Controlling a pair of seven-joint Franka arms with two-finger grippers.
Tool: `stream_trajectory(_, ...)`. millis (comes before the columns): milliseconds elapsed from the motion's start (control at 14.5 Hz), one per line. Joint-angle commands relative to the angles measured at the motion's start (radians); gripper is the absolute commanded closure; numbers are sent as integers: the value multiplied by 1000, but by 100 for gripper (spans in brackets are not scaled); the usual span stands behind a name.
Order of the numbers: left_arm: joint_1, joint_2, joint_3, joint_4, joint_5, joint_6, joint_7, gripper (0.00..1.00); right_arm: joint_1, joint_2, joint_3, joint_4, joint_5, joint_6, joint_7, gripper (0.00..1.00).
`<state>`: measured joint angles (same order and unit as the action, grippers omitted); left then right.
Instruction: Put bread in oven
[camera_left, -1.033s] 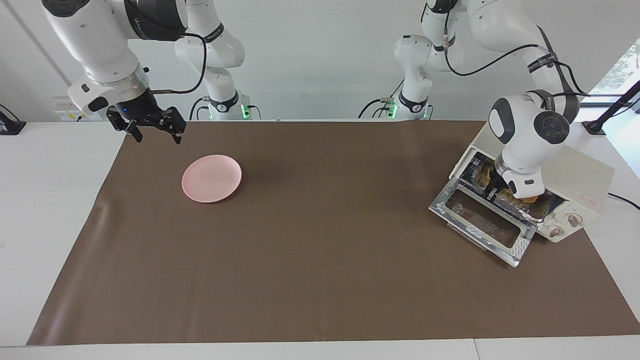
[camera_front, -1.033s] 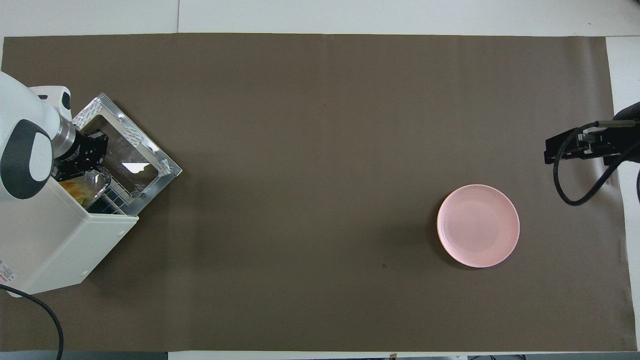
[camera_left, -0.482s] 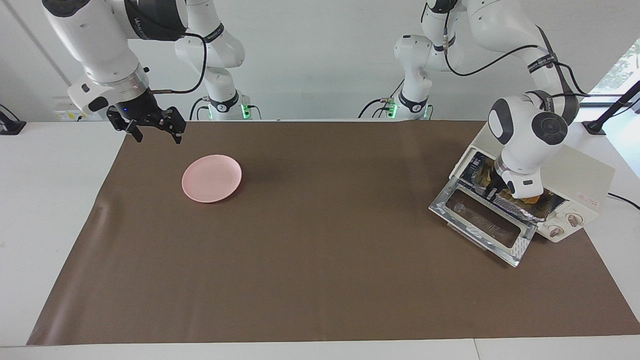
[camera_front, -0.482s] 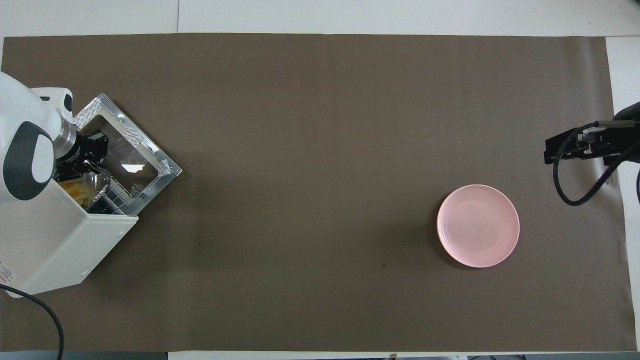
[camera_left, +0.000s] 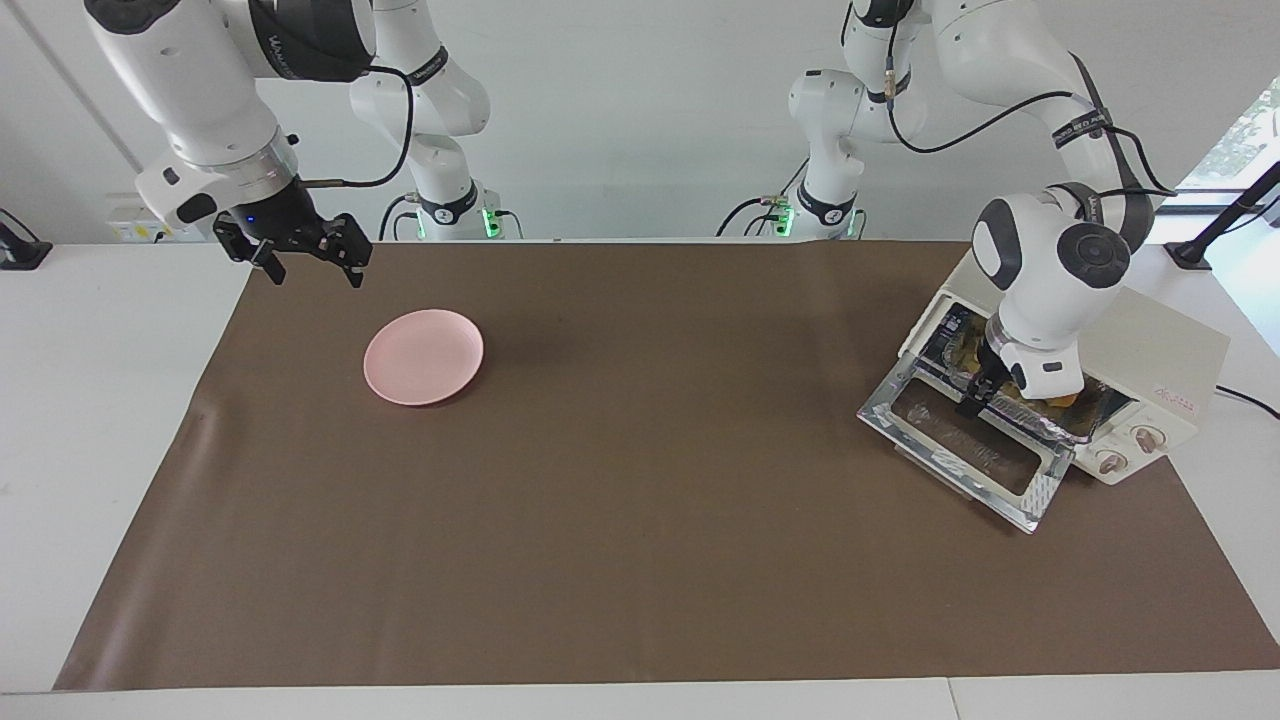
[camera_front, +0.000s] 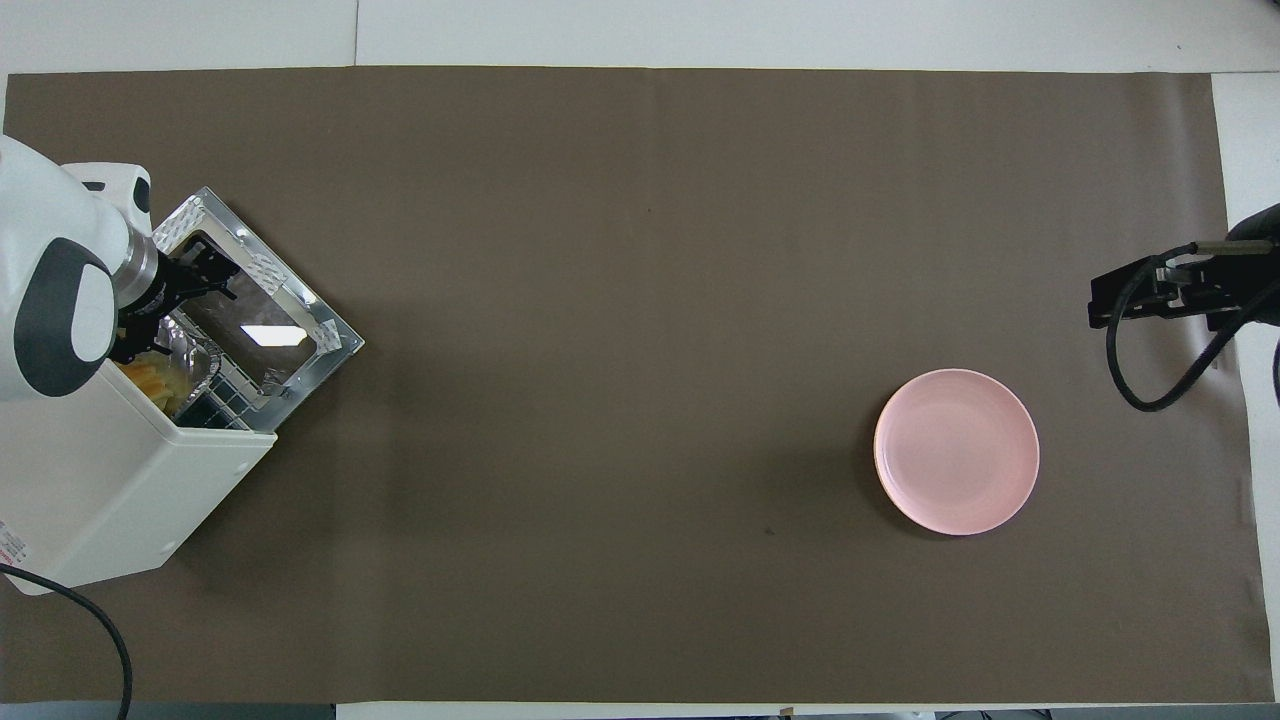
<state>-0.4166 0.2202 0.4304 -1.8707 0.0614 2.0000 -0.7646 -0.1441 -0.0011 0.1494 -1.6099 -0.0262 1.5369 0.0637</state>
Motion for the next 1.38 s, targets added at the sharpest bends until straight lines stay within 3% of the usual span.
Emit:
stream_trajectory(0, -7, -16, 7, 2, 31, 8, 8, 0, -12, -20, 9, -21, 2, -6, -21, 0)
stream_trajectory(207, -24, -10, 8, 25, 41, -9, 10, 0, -12, -20, 9, -21, 2, -6, -21, 0)
stream_trajectory(620, -50, 47, 4, 251, 54, -177, 53, 0, -12, -20, 9, -21, 2, -6, -21, 0)
stream_trajectory(1033, -37, -132, 2, 251, 46, -383, 377, 0, -12, -20, 9, -21, 2, -6, -21, 0)
stream_trajectory(1308, -33, -214, 14, 248, 46, -475, 628, 0, -12, -20, 9, -21, 2, -6, -21, 0)
